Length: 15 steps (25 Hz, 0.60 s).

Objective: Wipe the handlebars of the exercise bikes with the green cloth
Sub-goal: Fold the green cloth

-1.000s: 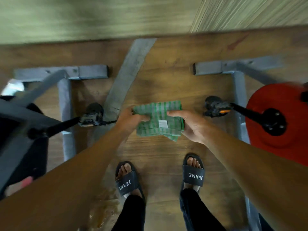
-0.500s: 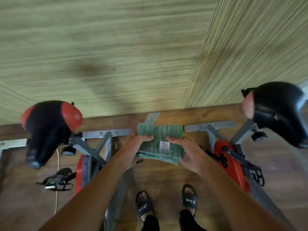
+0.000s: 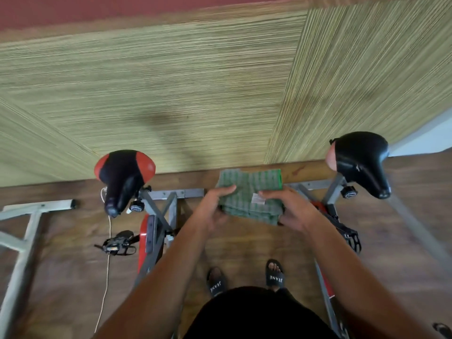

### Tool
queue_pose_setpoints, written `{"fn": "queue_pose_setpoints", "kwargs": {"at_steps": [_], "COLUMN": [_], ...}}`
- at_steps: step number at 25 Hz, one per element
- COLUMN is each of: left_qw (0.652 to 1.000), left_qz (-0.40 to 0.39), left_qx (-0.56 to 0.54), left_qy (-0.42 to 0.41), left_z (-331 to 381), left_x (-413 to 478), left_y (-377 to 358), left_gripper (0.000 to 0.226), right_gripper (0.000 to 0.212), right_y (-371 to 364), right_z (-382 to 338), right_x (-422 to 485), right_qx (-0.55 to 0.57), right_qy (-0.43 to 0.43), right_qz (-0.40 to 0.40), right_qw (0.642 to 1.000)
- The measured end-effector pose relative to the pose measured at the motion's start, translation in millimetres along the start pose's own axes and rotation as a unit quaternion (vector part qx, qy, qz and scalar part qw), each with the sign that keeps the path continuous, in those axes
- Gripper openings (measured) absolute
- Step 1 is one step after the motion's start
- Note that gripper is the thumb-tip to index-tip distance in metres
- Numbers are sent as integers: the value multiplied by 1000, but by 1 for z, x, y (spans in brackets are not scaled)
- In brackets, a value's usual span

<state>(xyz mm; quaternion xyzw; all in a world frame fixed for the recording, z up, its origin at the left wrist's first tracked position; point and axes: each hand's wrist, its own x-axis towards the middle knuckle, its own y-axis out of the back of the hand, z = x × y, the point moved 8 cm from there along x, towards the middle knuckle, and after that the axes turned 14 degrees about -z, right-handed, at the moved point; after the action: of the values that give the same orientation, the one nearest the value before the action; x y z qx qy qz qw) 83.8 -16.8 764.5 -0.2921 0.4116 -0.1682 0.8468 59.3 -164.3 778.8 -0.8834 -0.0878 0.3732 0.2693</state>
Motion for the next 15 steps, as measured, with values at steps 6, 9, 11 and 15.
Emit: {"fn": "queue_pose_setpoints", "kwargs": {"at_steps": [6,9,11,15], "left_qw": [989,973,957,965], "left_qz": [84,58,36,21], "left_qx": [122,218,284,261], "left_qy": [-29,-45,-41,-20], "left_z": [-4,-7,-13,-20], "left_x": [-6,-5,-2,10], "left_y": [-8,-37,-53,-55], "left_gripper": [31,59,99,105], "right_gripper": [18,56,81,65], "right_y": [-5,-30,-46,-49], "right_z": [3,8,14,9], "right_x": [-12,-7,0,4], "right_qx": [10,-3,21,92], "right_qy": [-3,5,11,40], "right_qz": [52,37,23,7], "right_qw": [999,999,999,995]}}
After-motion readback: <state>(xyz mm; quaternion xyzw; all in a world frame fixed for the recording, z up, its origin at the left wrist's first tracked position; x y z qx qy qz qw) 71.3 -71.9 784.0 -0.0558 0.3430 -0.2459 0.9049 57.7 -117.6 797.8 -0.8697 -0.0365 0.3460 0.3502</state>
